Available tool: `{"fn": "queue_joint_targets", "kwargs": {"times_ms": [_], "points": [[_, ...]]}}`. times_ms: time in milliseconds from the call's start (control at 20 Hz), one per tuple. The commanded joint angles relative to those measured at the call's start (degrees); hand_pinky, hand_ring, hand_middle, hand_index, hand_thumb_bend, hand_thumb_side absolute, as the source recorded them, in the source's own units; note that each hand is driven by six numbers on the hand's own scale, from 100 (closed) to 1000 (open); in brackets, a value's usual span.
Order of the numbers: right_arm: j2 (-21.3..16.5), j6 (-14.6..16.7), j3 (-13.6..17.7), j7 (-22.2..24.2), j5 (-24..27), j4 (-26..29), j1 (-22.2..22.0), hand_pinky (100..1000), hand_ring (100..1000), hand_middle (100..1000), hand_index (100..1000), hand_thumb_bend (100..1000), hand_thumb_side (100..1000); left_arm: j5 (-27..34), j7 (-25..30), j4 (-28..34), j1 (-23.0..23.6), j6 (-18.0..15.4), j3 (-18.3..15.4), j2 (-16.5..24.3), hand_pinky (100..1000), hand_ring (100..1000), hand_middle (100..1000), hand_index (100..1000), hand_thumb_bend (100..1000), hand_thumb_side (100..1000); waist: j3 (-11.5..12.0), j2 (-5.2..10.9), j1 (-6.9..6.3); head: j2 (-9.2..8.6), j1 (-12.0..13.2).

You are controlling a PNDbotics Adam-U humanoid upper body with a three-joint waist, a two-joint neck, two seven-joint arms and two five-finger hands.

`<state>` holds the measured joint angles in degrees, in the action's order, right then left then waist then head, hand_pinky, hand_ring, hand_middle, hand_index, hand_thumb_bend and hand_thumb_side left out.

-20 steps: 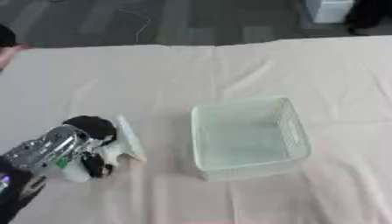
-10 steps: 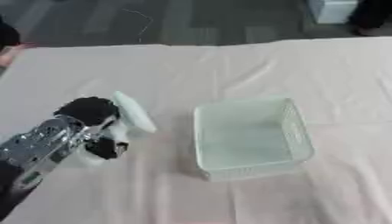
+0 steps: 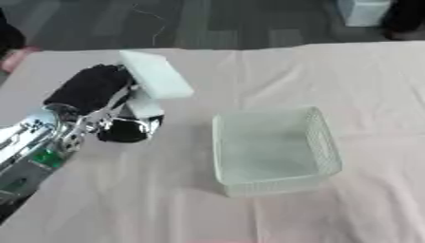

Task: Pick up objects on the table and place them in the box.

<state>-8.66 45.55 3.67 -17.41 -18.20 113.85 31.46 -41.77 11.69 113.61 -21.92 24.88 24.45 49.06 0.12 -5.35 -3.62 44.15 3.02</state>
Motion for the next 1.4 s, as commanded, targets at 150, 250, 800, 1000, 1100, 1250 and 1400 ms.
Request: {"fn": "queue_joint_targets", "kwargs": {"times_ms": [150, 250, 800, 1000, 1100, 1250, 1400], "points": [[-0.22, 0.04, 0.17, -0.03, -0.03, 0.74, 0.58, 468, 311, 302, 460, 100, 927, 5.43, -3.54, 0.98, -3.11, -2.88, 0.24, 2.03, 100, 100, 100, 130, 100, 525, -0.13, 0.88, -0.1, -0.03, 0.5], [-0.17, 0.08, 0.12, -0.01, 0.0, 0.74, 0.61, 468, 311, 302, 460, 100, 927, 6.44, -3.75, 0.98, -4.36, -3.76, 0.6, 1.99, 100, 100, 100, 130, 100, 526, -0.23, 0.87, -0.16, -0.03, 0.59], [0.66, 0.33, -0.39, 0.18, 0.27, 0.74, 1.12, 470, 312, 303, 460, 100, 927, 5.91, 2.68, 0.98, -13.87, -6.19, 2.74, 0.69, 100, 100, 100, 129, 100, 514, -1.52, 0.65, -0.82, -0.03, 1.7], [1.37, 0.49, -0.84, 0.11, 0.33, 0.74, 1.65, 471, 312, 304, 460, 100, 927, 5.42, 4.66, 0.98, -15.79, -5.73, 3.11, -0.33, 100, 100, 100, 130, 100, 510, -2.36, 0.34, -1.21, -0.03, 2.35], [1.77, 0.58, -1.14, 0.12, 0.42, 0.74, 1.94, 472, 312, 304, 461, 100, 927, 4.99, 5.35, 0.98, -16.39, -5.56, 3.4, -0.73, 100, 100, 100, 130, 100, 509, -2.87, 0.17, -1.44, -0.03, 2.78], [2.15, 0.67, -1.43, 0.19, 0.54, 0.74, 2.24, 472, 312, 305, 461, 100, 928, 4.34, 6.65, 0.98, -17.82, -4.94, 3.87, -1.63, 100, 100, 100, 131, 100, 507, -3.4, -0.05, -1.61, -0.03, 3.23], [2.63, 0.77, -1.69, 0.32, 0.73, 0.74, 2.53, 473, 312, 305, 461, 100, 928, 4.08, 8.18, 0.98, -19.19, -4.0, 4.36, -2.89, 100, 100, 100, 131, 100, 504, -3.9, -0.28, -1.7, -0.03, 3.09]]}}
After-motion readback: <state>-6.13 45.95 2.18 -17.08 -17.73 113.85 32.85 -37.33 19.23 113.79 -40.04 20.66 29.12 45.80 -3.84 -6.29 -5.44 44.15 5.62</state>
